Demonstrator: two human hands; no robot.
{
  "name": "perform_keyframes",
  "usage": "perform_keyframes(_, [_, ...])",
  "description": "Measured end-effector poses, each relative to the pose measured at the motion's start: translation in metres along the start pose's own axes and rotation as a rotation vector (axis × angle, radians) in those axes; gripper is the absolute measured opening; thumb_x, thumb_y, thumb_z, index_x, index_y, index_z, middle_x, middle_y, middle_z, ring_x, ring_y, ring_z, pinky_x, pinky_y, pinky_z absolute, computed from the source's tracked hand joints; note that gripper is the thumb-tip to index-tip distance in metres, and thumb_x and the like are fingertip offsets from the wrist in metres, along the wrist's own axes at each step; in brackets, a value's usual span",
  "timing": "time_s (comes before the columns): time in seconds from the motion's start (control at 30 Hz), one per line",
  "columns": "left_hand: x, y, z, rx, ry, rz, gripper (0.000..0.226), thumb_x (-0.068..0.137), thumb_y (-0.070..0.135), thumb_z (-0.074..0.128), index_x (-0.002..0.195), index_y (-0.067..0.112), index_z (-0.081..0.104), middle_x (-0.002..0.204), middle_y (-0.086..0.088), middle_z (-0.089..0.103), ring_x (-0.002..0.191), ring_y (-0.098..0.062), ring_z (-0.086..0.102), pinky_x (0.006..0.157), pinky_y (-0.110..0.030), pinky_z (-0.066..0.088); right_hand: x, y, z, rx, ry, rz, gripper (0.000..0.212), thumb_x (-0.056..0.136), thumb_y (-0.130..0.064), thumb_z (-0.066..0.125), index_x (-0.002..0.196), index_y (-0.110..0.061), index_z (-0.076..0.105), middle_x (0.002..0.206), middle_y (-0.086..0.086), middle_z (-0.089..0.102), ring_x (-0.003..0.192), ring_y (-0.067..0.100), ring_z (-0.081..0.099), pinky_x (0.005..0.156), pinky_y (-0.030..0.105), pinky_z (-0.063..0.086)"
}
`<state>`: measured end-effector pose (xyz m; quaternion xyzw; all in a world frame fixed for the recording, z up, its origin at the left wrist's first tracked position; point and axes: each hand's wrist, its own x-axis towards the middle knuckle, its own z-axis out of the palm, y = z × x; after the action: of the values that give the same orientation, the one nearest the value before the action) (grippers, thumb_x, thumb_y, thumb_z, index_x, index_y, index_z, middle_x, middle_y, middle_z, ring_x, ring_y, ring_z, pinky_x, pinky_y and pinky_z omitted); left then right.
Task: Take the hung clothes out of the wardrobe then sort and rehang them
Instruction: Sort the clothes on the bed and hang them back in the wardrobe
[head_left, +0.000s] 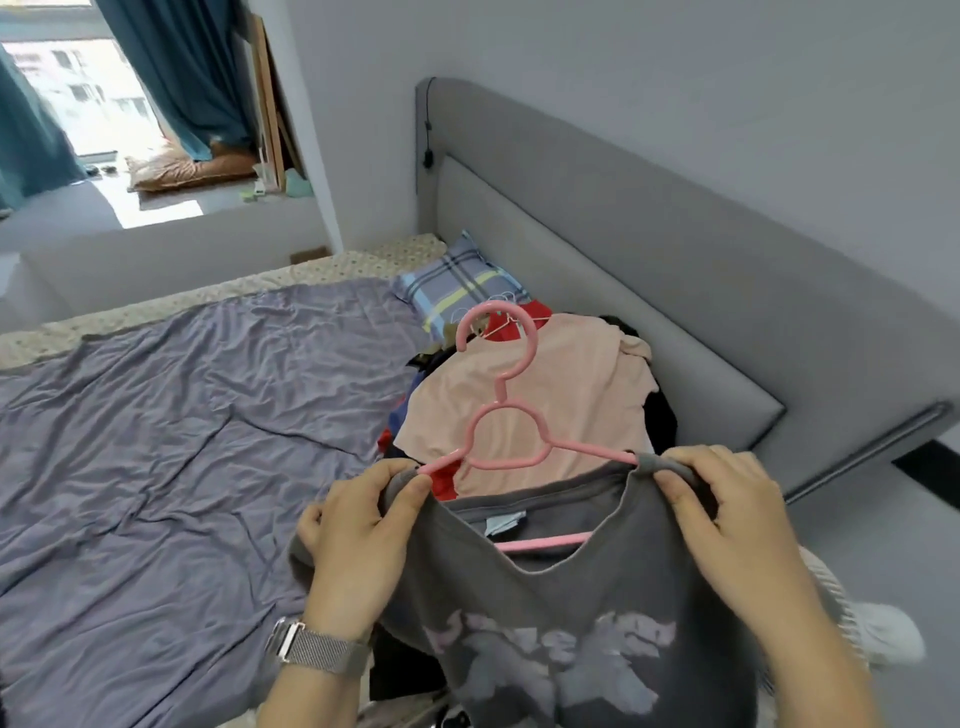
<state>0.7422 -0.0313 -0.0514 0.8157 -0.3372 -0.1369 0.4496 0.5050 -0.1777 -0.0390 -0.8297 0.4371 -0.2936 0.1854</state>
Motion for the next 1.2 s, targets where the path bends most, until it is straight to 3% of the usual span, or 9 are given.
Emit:
perform_keyframes(0.17, [0.075,0.011,0.024,-0.032,-0.035,0.001,0.009,0.087,0.048,0.054,0.081,0.048,0.06,0.075,0.023,0.063,0.092,-0.009,0.056,0.101,-0.051,0.033,0.067,0.014,0.022,-0.058,0.031,0.025,0.007,0.093,-0.024,0.056,0.091,-0.026,0.063,0.087,-0.012,0.058,0.087,0.015,0.046,0.083,0.041,0.039])
perform_keyframes(0.37, [0.138,0.014,0.057,-0.057,-0.083,-0.027,0.018,0.076,0.054,0.043,0.084,0.048,0.058,0.069,0.024,0.06,0.08,-0.005,0.055,0.098,-0.05,0.037,0.123,0.033,0.038,0.013,0.015,0.02,0.017,0.09,-0.021,0.058,0.099,-0.034,0.064,0.092,-0.028,0.055,0.089,0.013,0.047,0.081,0.038,0.042])
perform_keyframes(0.5, [0.169,0.023,0.082,0.128,-0.009,0.018,0.026,0.079,0.056,0.035,0.082,0.041,0.056,0.08,0.013,0.062,0.099,-0.015,0.055,0.095,-0.034,0.022,0.165,0.056,0.056,0.059,0.016,0.058,0.02,0.092,-0.017,0.056,0.105,-0.028,0.065,0.093,-0.03,0.052,0.094,0.014,0.046,0.087,0.047,0.043])
perform_keyframes(0.67, [0.233,0.063,0.102,0.191,0.125,0.113,0.022,0.087,0.053,0.041,0.086,0.037,0.056,0.082,0.014,0.057,0.097,-0.015,0.053,0.084,-0.034,0.019,0.26,0.073,0.058,0.121,0.072,-0.007,0.015,0.093,-0.013,0.055,0.095,-0.026,0.064,0.09,-0.014,0.057,0.093,0.017,0.042,0.088,0.041,0.038])
perform_keyframes(0.73, [0.258,0.073,0.115,0.287,0.235,0.116,0.019,0.091,0.047,0.046,0.094,0.033,0.058,0.095,0.01,0.055,0.105,-0.02,0.046,0.085,-0.036,0.019,0.296,0.078,0.065,0.096,0.141,-0.044,0.013,0.092,-0.014,0.055,0.095,-0.022,0.065,0.087,-0.011,0.057,0.091,0.022,0.044,0.084,0.043,0.037])
perform_keyframes(0.8, [0.279,0.073,0.136,0.448,0.311,0.037,0.023,0.09,0.041,0.051,0.107,0.027,0.057,0.117,-0.001,0.05,0.115,-0.025,0.037,0.092,-0.042,0.02,0.323,0.089,0.086,0.079,0.166,-0.01,0.011,0.091,-0.012,0.057,0.095,-0.018,0.067,0.089,-0.004,0.062,0.093,0.027,0.047,0.084,0.043,0.037])
perform_keyframes(0.87, [0.289,0.064,0.159,0.508,0.261,-0.07,0.034,0.087,0.036,0.056,0.118,0.024,0.053,0.128,-0.007,0.043,0.12,-0.03,0.034,0.097,-0.047,0.021,0.337,0.11,0.118,0.07,0.126,0.034,0.011,0.091,-0.012,0.058,0.095,-0.019,0.066,0.094,-0.001,0.066,0.096,0.03,0.048,0.085,0.046,0.039])
perform_keyframes(1.07, [0.284,0.01,0.199,0.559,0.091,-0.241,0.034,0.085,0.021,0.054,0.118,0.028,0.054,0.13,0.005,0.047,0.12,-0.024,0.039,0.095,-0.045,0.028,0.378,0.177,0.2,-0.073,-0.035,0.141,0.011,0.091,-0.013,0.058,0.098,-0.01,0.065,0.108,0.006,0.066,0.103,0.034,0.048,0.081,0.043,0.034])
perform_keyframes(1.2, [0.292,-0.001,0.206,0.546,0.077,-0.355,0.035,0.084,0.015,0.053,0.115,0.031,0.057,0.127,0.01,0.051,0.119,-0.02,0.04,0.096,-0.042,0.029,0.428,0.203,0.24,-0.095,-0.217,0.138,0.019,0.095,-0.018,0.053,0.108,-0.01,0.065,0.114,0.009,0.064,0.109,0.035,0.046,0.085,0.041,0.035])
